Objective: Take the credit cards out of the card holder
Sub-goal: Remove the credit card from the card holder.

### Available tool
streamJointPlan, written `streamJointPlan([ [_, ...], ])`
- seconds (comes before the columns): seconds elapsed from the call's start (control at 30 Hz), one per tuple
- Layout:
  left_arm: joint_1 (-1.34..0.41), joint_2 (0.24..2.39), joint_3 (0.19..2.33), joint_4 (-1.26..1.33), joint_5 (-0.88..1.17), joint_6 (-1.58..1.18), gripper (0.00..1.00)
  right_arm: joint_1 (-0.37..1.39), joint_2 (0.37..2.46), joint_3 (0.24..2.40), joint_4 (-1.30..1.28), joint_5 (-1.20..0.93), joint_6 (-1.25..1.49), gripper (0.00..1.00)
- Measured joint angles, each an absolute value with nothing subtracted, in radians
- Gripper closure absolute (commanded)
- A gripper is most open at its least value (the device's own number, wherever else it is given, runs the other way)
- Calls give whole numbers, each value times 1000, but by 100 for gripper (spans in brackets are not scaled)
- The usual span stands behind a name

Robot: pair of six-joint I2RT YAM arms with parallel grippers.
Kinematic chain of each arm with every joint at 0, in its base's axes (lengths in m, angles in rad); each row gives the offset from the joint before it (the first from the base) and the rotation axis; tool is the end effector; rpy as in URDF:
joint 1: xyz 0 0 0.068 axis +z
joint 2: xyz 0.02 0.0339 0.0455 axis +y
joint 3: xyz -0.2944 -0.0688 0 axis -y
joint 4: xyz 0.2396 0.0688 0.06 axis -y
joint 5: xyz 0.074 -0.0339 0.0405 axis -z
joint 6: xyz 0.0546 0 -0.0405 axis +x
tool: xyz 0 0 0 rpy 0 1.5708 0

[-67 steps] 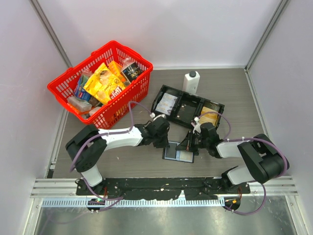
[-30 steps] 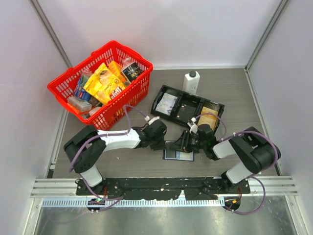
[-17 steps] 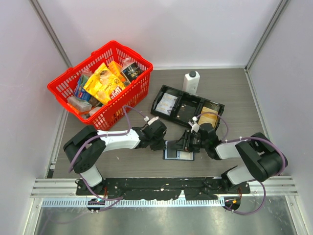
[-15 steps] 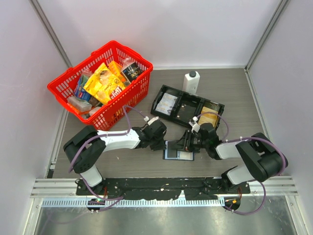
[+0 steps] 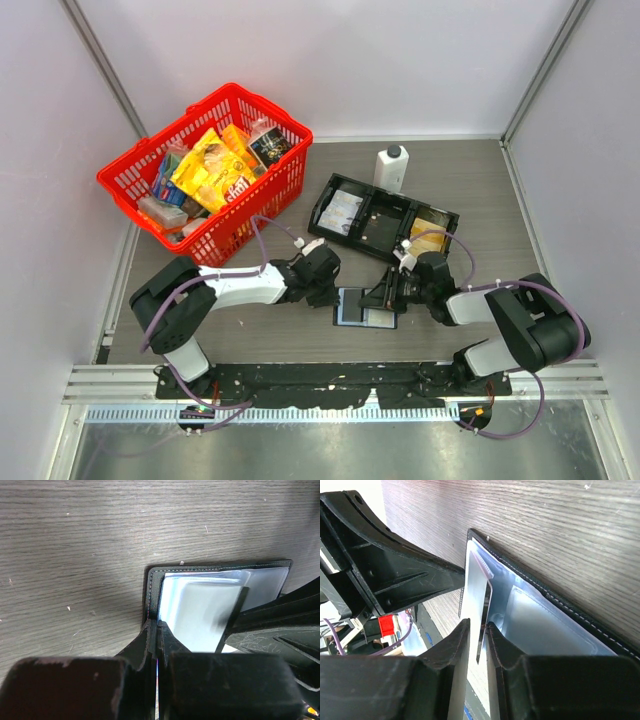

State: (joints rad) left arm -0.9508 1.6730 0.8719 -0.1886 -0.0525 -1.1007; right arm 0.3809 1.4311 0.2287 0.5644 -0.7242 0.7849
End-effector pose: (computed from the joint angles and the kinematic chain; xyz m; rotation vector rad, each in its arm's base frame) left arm 0.1943 -0.2673 0.1686 -0.2251 2.7121 -0.6588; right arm 0.1848 0.1130 0.1347 0.0326 2.4067 1.4029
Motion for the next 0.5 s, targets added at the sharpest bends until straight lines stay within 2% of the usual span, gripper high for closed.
streamJointPlan([
  [0.2,-951,1673,871,-186,-52,-1101,100,365,1431,219,567,-746,765,84],
  [0.4,-951,1671,869,-183,-52,-1101,100,349,1433,216,567,-756,761,98],
  [0.5,-951,1671,867,-182,-52,-1101,100,347,1433,216,566,-761,761,99],
])
